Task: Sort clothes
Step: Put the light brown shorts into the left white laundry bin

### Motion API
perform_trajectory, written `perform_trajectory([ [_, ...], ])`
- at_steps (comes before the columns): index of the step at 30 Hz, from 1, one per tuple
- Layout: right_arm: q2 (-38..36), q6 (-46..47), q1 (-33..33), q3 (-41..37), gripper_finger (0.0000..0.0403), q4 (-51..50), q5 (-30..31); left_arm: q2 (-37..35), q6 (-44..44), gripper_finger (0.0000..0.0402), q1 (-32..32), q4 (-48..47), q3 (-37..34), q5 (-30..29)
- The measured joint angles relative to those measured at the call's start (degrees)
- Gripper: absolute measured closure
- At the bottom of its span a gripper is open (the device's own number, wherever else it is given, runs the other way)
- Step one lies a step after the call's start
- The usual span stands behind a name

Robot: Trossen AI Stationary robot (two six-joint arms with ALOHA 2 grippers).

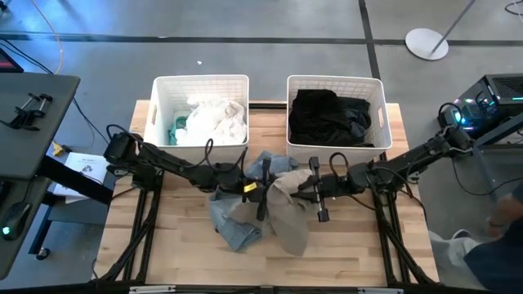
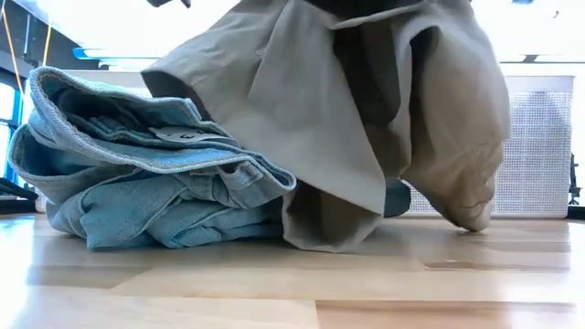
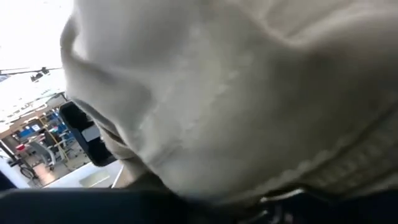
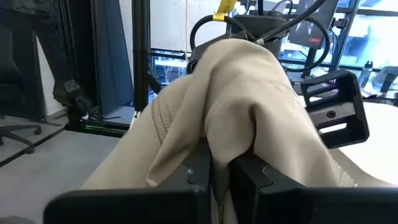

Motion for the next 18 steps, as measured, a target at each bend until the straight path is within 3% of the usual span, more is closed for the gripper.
perform_trajectory([
  [2, -0.14, 1.21, 0.01, 0.08, 0.0364, -1.71, -0.05, -0.31, 0.94, 0.0350, 0.00, -1.92, 0.00, -0.07],
  [4, -1.15, 4.04, 0.00, 0.08, 0.0335, -5.19, 0.08, -0.75, 1.91, 0.0375, -0.21, -4.43, 0.00, -1.30],
  [12, -8.36, 5.29, 2.24, 0.10, 0.0187, -14.26, 0.60, -7.66, 5.78, 0.0374, -3.48, -9.57, 0.00, -15.50],
  [18, -10.87, 11.54, 5.22, 0.10, 0.0150, -21.88, 8.67, -18.92, 18.58, 0.0374, -6.08, -6.50, 0.00, -29.47],
])
